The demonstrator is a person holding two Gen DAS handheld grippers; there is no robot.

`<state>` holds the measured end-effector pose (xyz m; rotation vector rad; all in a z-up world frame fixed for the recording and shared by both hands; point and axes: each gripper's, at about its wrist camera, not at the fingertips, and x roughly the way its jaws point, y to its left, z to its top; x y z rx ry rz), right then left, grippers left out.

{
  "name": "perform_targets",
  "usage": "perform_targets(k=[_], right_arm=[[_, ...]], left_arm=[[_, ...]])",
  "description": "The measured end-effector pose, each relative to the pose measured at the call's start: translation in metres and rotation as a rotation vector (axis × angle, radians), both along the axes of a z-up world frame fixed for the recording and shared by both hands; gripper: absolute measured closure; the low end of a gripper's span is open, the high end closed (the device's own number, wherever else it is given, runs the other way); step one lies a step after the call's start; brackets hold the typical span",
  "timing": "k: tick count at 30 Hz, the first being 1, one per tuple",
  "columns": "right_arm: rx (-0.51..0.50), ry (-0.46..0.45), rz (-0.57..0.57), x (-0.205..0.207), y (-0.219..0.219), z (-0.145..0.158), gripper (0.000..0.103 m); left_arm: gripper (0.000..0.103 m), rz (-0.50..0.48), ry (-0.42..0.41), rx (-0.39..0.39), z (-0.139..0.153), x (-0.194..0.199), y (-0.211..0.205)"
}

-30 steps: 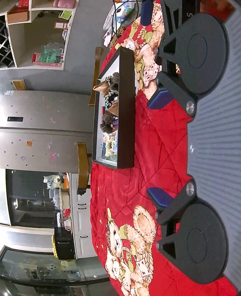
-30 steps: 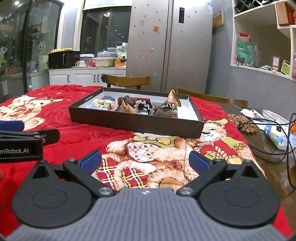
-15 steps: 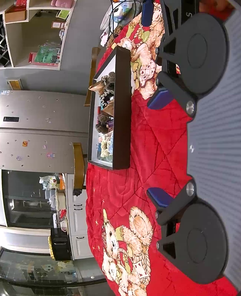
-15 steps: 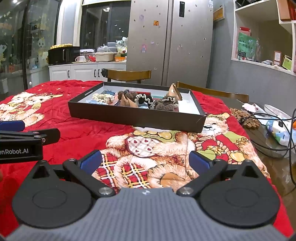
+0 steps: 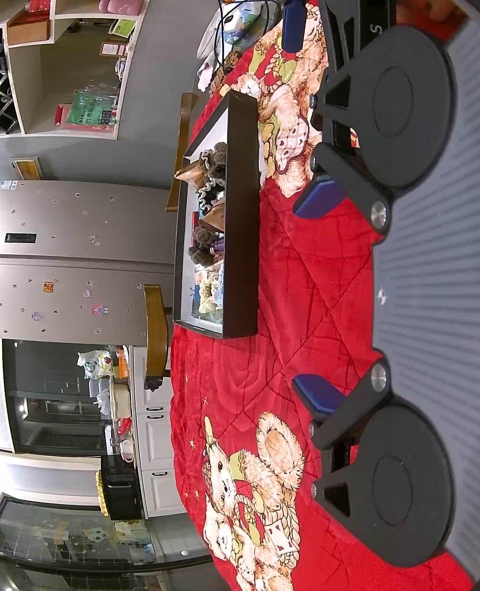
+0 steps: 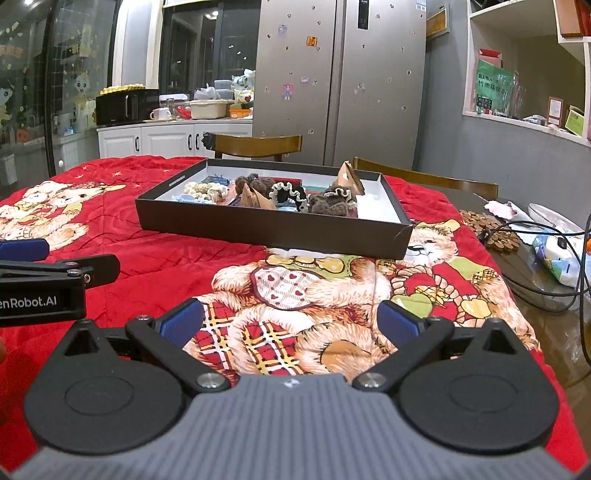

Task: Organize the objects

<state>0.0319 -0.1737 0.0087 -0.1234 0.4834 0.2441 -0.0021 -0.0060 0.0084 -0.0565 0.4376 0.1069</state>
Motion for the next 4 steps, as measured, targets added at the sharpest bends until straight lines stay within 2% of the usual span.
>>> perform_targets(k=[4], right_arm=[[0.0, 0.001, -0.001, 0.0, -0.0002, -0.0002, 0.0]], left_arm=[[0.009, 0.003, -0.003, 0.005, -0.0003, -0.0003, -0.0006]])
